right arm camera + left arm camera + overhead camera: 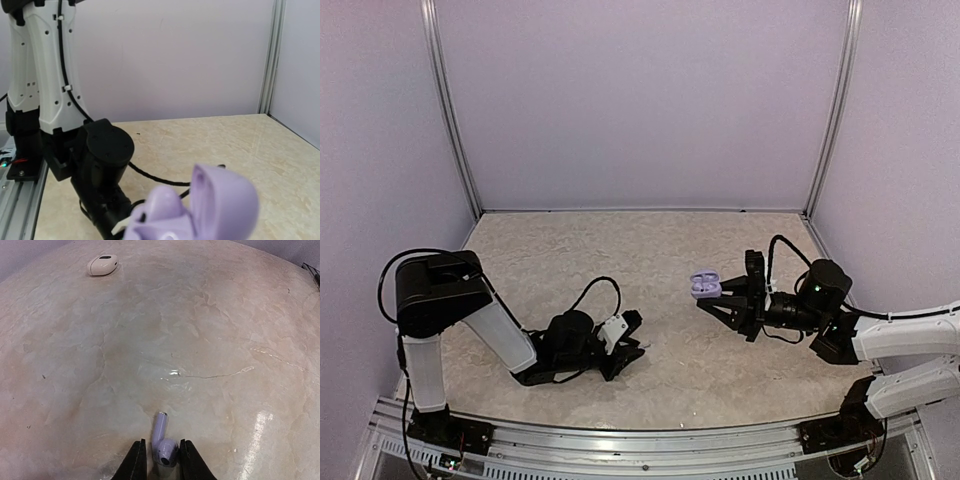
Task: Insert the wireless bluetooth earbuds into the charging case
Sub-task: Pick up the right earbud from the center of the board, then place the right earbud in the right side groove of the charging case.
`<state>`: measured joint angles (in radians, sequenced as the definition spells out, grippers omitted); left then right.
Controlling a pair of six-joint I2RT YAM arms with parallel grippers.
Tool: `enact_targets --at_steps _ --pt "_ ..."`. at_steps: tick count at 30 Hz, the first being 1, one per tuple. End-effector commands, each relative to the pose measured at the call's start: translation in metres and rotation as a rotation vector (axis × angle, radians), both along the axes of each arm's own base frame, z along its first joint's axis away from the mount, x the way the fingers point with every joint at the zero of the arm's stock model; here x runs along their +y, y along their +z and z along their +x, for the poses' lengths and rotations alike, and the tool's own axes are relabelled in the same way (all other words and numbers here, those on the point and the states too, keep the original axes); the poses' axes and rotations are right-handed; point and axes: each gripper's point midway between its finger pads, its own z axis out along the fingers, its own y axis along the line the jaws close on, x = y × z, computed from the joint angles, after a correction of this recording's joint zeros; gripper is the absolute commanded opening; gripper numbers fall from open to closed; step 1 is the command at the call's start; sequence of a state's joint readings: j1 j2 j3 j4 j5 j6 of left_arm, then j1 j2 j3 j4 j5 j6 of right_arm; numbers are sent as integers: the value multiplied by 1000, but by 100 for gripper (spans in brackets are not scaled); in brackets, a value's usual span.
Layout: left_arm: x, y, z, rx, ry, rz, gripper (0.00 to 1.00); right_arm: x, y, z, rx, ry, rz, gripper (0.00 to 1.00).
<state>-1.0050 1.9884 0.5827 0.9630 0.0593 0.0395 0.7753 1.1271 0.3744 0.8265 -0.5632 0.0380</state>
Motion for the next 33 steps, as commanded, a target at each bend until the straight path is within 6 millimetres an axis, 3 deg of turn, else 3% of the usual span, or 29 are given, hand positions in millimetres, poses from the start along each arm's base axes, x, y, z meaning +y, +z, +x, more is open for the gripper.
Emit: enact_targets --at_steps 1,8,16,22,28,33 --pt "1 -15 -1 -2 -13 70 24 -4 0 2 -10 -17 0 1" --pt "5 -11 -2 -11 -16 100 16 -4 -3 2 -8 -19 -5 1" --pt "4 20 -15 -29 -42 139 14 -3 -10 3 -2 -20 -29 1" --pt "11 67 -26 -85 -38 190 13 2 -18 -2 -32 33 -70 1" --pt "10 136 -56 -147 -89 179 13 8 -27 -12 -81 97 -103 0" --pt "4 180 -79 -144 -148 164 13 18 -39 -15 -126 109 -170 0"
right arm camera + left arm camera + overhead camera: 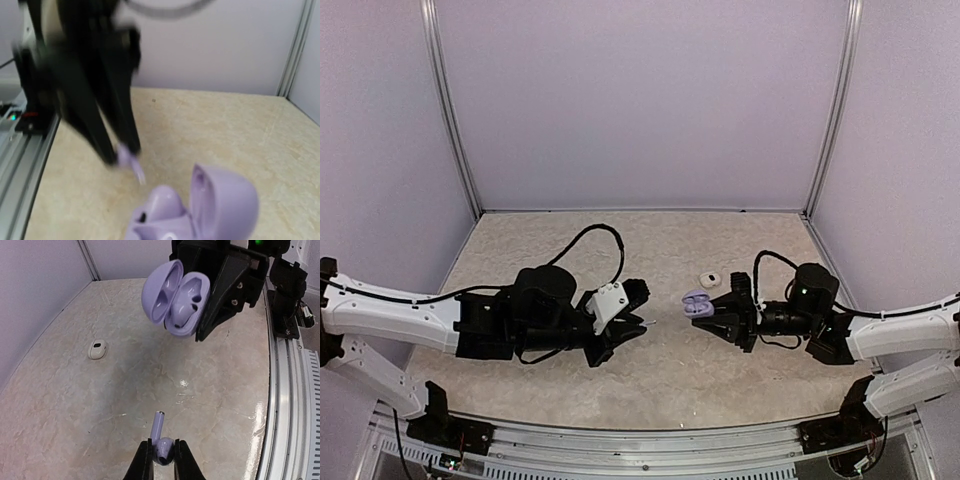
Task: Insert the wireless bluetooth earbuds into the charging case
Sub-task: Place the right earbud in the right side groove of the charging case.
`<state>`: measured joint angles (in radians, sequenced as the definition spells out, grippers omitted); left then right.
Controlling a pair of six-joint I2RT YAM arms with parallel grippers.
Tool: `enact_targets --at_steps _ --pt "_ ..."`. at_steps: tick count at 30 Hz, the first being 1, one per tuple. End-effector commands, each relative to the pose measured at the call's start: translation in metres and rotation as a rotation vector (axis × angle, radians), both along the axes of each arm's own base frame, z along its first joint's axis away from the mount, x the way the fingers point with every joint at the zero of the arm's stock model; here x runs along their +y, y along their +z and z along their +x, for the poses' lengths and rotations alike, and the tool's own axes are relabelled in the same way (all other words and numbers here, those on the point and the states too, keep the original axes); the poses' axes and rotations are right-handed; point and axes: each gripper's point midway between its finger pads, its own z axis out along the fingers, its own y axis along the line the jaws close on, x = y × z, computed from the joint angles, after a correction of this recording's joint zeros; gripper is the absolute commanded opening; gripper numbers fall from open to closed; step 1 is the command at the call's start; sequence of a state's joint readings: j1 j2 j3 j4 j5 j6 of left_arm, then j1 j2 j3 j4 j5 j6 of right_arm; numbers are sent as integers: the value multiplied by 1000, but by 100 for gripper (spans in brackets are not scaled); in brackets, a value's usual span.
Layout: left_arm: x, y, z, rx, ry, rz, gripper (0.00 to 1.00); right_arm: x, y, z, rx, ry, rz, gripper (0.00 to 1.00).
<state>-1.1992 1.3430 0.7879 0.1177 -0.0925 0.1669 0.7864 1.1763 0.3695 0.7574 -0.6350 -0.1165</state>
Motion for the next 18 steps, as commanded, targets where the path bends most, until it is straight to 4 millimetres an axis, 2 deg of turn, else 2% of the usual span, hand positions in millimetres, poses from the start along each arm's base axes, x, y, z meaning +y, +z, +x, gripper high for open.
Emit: enact_targets --at_steps 1,2,8,18 --pt "7 12 -21 22 -47 103 14 12 -9 -3 -69 22 -68 0" --pt "4 19 -26 24 -61 95 14 14 -12 -2 -78 15 -84 0" --pt "-1 35 -38 108 -91 112 14 19 -17 0 -121 -18 -117 0" --pt "-12 46 -46 338 -143 113 14 30 -22 10 -218 -70 -176 0"
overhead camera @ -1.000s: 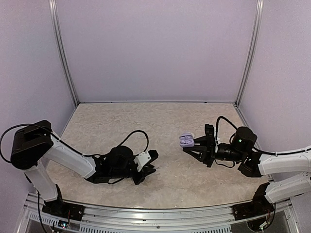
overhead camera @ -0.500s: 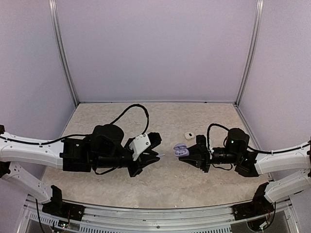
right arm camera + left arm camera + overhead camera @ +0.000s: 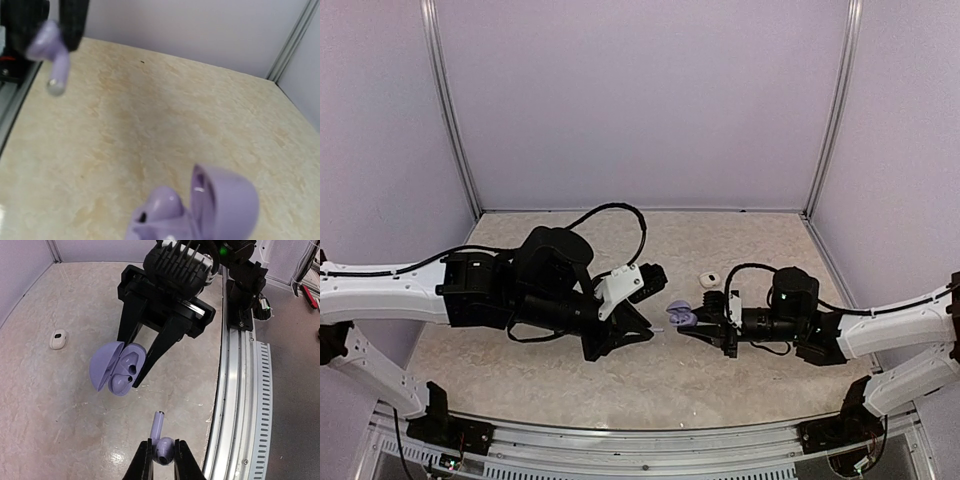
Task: Insert the wireless bluetooth earbuds into the charging case
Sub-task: Place the right earbud in the right side groove of the charging case.
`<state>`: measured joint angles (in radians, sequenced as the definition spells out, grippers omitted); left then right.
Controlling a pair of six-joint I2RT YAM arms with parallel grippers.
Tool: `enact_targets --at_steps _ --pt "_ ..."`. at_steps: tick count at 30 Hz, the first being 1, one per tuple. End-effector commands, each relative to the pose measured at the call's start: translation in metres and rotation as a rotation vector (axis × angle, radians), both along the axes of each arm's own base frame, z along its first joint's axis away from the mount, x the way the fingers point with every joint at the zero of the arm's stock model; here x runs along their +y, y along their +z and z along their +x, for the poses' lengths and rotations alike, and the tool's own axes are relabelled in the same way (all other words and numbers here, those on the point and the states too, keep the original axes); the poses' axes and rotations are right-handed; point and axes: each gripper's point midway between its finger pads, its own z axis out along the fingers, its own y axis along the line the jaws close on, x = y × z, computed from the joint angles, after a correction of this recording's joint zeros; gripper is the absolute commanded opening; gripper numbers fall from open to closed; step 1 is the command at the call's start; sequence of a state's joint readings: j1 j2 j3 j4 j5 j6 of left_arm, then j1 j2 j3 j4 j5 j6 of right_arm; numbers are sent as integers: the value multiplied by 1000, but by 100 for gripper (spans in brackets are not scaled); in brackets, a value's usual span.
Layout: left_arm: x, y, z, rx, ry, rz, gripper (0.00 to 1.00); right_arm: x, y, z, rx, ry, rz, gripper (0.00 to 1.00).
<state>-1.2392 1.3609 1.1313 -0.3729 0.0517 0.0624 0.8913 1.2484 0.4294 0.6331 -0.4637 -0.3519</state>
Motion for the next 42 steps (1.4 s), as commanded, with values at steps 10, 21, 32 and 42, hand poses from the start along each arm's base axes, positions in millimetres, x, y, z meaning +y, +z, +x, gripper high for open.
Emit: enact_targets --at_steps 10,21,32,42 --pt "-3 -1 7 303 2 46 15 19 -1 2 -126 -27 -78 0" --pt "-6 -17 16 353 66 124 14 25 -5 5 -185 -90 -132 0" --pt "-7 -25 24 353 105 159 14 26 -8 2 -213 -102 -152 0" --pt "-12 -27 33 337 130 167 13 29 -11 0 -213 -99 -163 0"
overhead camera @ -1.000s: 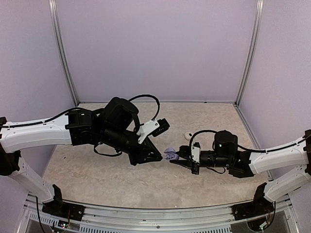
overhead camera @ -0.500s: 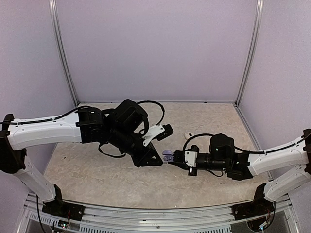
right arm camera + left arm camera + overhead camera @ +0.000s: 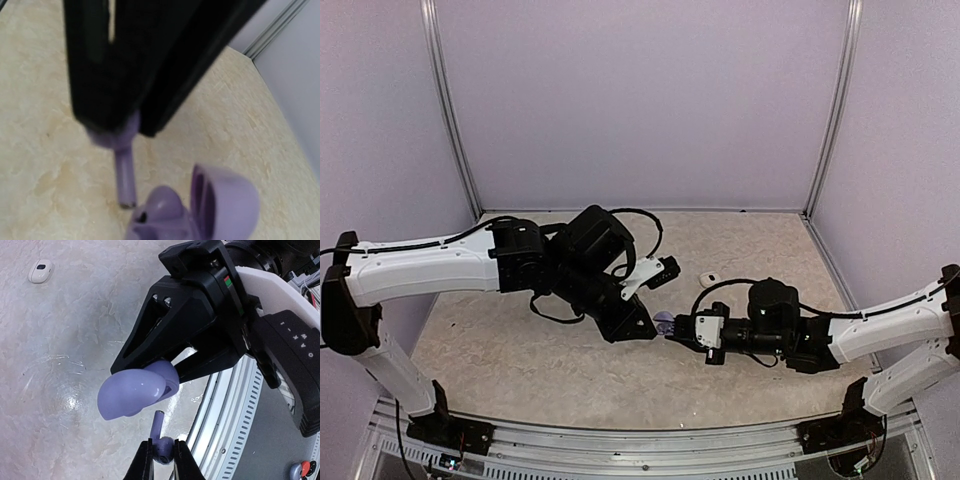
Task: Insert the wireless bluetooth earbuds into the charging case
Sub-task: Place the right earbud in the right side groove of the charging case.
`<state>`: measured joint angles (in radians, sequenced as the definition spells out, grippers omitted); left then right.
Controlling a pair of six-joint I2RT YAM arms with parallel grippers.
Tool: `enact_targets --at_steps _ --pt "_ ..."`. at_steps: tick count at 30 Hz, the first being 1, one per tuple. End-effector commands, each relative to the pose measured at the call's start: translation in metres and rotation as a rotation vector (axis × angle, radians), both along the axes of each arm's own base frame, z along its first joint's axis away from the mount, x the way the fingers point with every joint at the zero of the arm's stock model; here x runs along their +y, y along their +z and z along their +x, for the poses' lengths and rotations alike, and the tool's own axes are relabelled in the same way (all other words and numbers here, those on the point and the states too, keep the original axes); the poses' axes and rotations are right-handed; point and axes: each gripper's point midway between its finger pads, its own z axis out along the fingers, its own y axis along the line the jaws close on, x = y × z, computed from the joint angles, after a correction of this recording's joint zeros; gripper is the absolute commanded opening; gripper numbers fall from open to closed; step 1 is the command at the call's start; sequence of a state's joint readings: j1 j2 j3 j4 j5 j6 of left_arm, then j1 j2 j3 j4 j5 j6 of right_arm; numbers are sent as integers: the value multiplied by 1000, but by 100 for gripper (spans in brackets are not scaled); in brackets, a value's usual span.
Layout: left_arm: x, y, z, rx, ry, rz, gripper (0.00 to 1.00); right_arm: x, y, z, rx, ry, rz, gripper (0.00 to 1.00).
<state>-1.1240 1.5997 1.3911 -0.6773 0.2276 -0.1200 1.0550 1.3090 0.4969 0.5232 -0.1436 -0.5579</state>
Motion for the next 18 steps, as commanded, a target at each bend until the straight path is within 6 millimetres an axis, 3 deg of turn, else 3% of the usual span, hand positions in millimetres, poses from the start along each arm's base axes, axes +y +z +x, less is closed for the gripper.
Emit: enact_targets --at_steps 1,18 --pt "-6 11 10 -20 27 -16 13 8 11 -2 -16 6 18 0" --pt "-7 0 13 -16 32 14 12 11 11 -5 -24 12 13 0"
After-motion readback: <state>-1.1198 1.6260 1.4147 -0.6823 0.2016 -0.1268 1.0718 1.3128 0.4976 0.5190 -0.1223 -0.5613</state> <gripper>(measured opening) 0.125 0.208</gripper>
